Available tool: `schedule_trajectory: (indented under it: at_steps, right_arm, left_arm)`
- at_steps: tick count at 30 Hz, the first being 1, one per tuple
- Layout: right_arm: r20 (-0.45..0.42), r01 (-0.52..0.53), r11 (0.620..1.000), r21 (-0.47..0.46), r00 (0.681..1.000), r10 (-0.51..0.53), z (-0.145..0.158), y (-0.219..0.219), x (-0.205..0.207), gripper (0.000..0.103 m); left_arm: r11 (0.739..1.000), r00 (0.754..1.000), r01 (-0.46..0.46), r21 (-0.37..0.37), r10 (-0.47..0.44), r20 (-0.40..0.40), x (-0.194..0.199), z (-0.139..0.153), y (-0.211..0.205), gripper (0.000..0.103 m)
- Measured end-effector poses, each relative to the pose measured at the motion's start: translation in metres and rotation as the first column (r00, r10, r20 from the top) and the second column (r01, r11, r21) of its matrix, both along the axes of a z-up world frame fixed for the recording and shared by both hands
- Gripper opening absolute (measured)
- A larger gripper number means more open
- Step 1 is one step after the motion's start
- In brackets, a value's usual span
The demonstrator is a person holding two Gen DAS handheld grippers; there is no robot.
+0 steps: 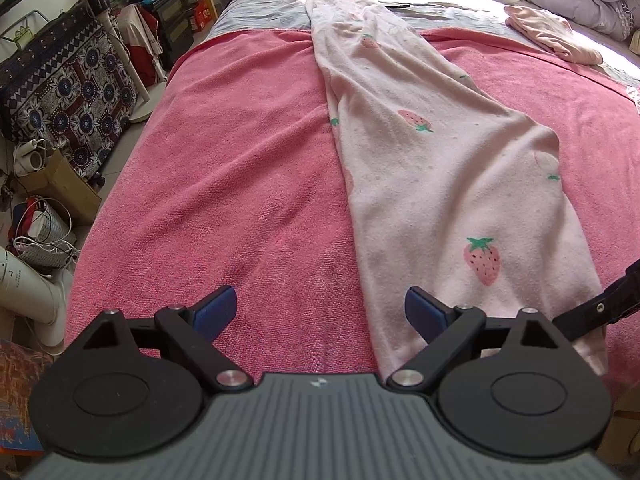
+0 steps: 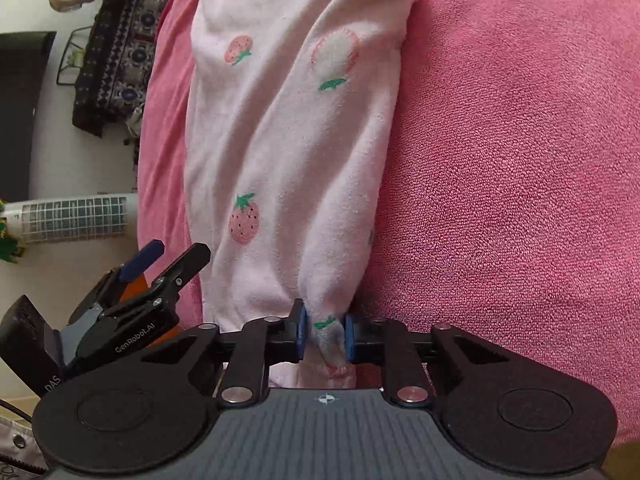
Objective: Fold clothes
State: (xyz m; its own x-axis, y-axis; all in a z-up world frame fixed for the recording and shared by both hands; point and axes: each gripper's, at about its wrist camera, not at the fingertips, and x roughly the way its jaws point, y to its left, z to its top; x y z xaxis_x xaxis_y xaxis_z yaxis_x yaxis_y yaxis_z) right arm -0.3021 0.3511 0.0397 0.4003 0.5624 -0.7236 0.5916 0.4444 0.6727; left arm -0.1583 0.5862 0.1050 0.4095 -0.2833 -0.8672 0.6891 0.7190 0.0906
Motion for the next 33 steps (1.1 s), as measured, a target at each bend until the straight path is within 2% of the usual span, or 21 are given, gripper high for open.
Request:
schedule_trajectory:
  at_steps: [3, 9, 11, 14, 15, 16, 17, 19, 22, 25, 28, 29, 30, 31, 33]
  right_arm:
    - [0.017, 0.007, 1.000, -0.013, 1.000, -0.007, 0.008, 0.001, -0.009, 0.011]
    - [0.023, -0.015, 0.997, -0.082, 1.000, 0.017, 0.003, 0.011, -0.016, 0.011]
    - [0.017, 0.045, 0.998, -0.034, 0.999, -0.045, -0.008, 0.008, -0.023, 0.011]
    - [0.025, 0.112, 0.993, 0.036, 0.993, -0.112, -0.018, 0.003, -0.030, 0.011]
    - [0.026, 0.112, 0.993, 0.047, 0.993, -0.114, -0.018, -0.001, -0.032, 0.018]
    - [0.020, 0.102, 0.993, 0.054, 0.995, -0.103, -0.017, -0.009, -0.035, 0.029]
    - [0.010, 0.087, 0.995, 0.048, 0.996, -0.088, -0.013, -0.013, -0.034, 0.033]
    - [-0.006, 0.061, 0.998, -0.021, 0.998, -0.061, 0.004, -0.022, -0.032, 0.049]
    - [0.033, 0.038, 0.977, -0.208, 0.999, -0.032, 0.037, -0.045, -0.022, 0.049]
    - [0.078, 0.008, 0.905, -0.426, 0.997, 0.028, 0.061, -0.069, 0.008, 0.051]
    - [0.144, -0.009, 0.844, -0.536, 0.984, 0.101, 0.060, -0.088, 0.056, 0.056]
    - [0.162, 0.001, 0.832, -0.555, 0.981, 0.107, 0.054, -0.092, 0.074, 0.059]
    - [0.175, 0.013, 0.820, -0.572, 0.979, 0.106, 0.047, -0.096, 0.093, 0.067]
    - [0.182, 0.036, 0.816, -0.577, 0.980, 0.085, 0.037, -0.098, 0.115, 0.073]
    - [0.177, 0.076, 0.819, -0.569, 0.984, 0.032, 0.022, -0.101, 0.146, 0.074]
  left_arm:
    - [1.000, 1.000, 0.010, 0.000, -0.010, 0.012, 0.005, 0.003, -0.001, 0.093]
    - [0.998, 0.997, 0.056, 0.017, -0.057, 0.054, 0.009, 0.008, -0.014, 0.093]
    - [0.997, 0.996, 0.076, 0.018, -0.077, 0.050, 0.008, 0.008, -0.021, 0.093]
    - [0.986, 0.990, 0.126, 0.112, -0.132, 0.047, 0.002, -0.003, -0.035, 0.093]
    - [0.977, 0.988, 0.142, 0.160, -0.151, 0.044, 0.000, -0.011, -0.037, 0.093]
    - [0.968, 0.986, 0.153, 0.197, -0.164, 0.039, -0.003, -0.021, -0.037, 0.094]
    - [0.967, 0.986, 0.153, 0.203, -0.164, 0.039, -0.004, -0.025, -0.036, 0.094]
    - [0.975, 0.991, 0.126, 0.185, -0.132, 0.018, -0.001, -0.027, -0.029, 0.094]
    - [0.977, 0.994, 0.109, 0.183, -0.110, -0.007, 0.002, -0.030, -0.022, 0.095]
    - [0.979, 0.995, 0.095, 0.179, -0.096, -0.002, -0.003, -0.033, -0.020, 0.096]
    - [0.981, 0.998, 0.069, 0.179, -0.069, -0.005, -0.003, -0.035, -0.022, 0.098]
    - [0.982, 0.998, 0.062, 0.176, -0.061, -0.008, -0.003, -0.036, -0.021, 0.098]
    - [0.984, 0.998, 0.055, 0.171, -0.054, -0.012, -0.003, -0.036, -0.020, 0.098]
    - [0.985, 0.999, 0.052, 0.167, -0.050, -0.014, -0.002, -0.036, -0.019, 0.099]
    - [0.986, 0.999, 0.045, 0.161, -0.043, -0.015, -0.003, -0.036, -0.017, 0.099]
